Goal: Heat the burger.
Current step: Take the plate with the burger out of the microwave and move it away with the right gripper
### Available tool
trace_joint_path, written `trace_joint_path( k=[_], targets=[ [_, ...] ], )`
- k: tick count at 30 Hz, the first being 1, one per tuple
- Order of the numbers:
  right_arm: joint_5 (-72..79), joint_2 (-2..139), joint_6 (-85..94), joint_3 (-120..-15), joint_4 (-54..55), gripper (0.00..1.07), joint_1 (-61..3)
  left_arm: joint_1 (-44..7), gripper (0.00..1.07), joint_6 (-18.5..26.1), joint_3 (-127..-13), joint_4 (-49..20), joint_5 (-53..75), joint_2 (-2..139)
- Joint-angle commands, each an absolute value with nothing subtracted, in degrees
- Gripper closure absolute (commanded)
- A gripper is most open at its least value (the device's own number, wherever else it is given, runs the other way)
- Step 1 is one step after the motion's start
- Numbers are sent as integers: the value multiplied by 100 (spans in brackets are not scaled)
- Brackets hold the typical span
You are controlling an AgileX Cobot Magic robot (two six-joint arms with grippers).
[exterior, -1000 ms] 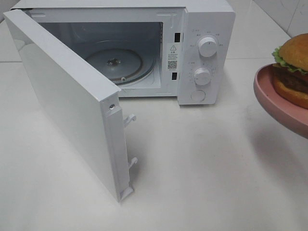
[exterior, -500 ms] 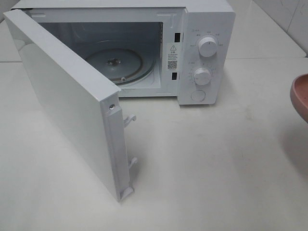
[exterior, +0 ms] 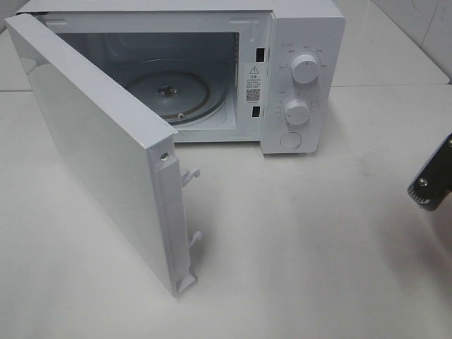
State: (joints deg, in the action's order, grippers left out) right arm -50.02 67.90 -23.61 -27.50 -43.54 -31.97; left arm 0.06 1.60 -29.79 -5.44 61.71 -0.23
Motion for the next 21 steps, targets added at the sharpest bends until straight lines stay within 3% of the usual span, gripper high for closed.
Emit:
trace_joint_path(
  k=[1, 13, 21],
  targets=[
    [-5151, 7162, -3037, -2951, -4824, 107, -3186, 34, 7, 160, -2962, -573, 6136, -52],
    [-5798, 8841, -4922, -3747, -4973, 107, -3186, 34, 7, 160, -2962, -573, 6136, -52],
    [-5787, 9843, -5248, -4016, -4956, 105, -3186, 34, 7, 160, -2962, -573, 6136, -52]
  ],
)
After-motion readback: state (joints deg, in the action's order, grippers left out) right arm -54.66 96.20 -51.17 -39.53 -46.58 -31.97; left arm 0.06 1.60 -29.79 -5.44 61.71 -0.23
